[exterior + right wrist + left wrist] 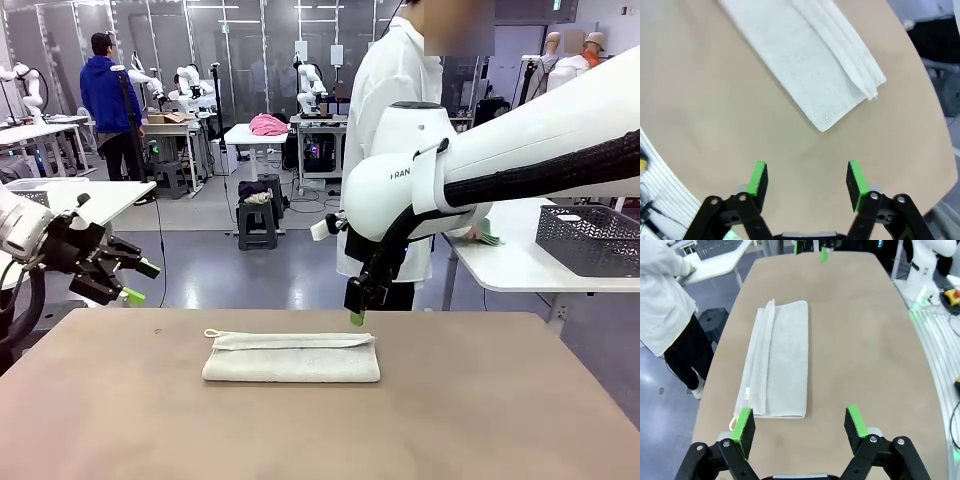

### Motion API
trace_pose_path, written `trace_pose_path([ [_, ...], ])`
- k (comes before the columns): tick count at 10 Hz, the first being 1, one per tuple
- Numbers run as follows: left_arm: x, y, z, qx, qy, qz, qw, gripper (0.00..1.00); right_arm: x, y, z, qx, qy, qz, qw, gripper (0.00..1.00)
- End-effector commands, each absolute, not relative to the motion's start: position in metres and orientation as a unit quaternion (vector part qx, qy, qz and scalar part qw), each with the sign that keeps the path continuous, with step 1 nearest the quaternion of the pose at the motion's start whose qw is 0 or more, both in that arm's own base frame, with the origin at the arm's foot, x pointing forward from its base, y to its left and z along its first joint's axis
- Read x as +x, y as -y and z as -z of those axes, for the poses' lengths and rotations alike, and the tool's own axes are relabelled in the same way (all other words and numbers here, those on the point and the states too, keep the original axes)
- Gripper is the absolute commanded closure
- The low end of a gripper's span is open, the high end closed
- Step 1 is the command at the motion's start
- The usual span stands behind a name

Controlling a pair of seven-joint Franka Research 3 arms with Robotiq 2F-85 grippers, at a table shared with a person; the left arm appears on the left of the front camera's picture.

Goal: Fold the towels and place them in the basket.
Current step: When a person lays out a Towel with hook on the table, fold it in half twice.

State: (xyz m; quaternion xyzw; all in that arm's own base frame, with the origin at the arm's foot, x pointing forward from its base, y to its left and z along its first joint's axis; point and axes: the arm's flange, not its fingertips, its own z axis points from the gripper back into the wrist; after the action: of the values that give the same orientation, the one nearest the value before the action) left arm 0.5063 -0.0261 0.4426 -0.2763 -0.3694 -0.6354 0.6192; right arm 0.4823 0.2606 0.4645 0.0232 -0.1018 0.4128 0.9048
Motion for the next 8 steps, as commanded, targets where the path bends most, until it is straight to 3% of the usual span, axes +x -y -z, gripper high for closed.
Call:
trace_pose_path([
  [1, 0.511, 0.028, -0.445, -0.286, 0.369, 0.629, 0.621, 0.00, 0.476, -0.251, -0.450, 0.036, 0.146, -0.270, 0.951, 0.02],
  [3, 0.513, 0.026, -0.443, -0.288, 0.369, 0.618, 0.631, 0.00, 0.470, -0.240, -0.440, 0.064, 0.156, -0.177, 0.970, 0.00],
  [8, 0.521, 0.028, -0.440, -0.298, 0.386, 0.607, 0.627, 0.00, 0.482, -0.218, -0.418, 0.111, 0.130, -0.082, 0.982, 0.00],
])
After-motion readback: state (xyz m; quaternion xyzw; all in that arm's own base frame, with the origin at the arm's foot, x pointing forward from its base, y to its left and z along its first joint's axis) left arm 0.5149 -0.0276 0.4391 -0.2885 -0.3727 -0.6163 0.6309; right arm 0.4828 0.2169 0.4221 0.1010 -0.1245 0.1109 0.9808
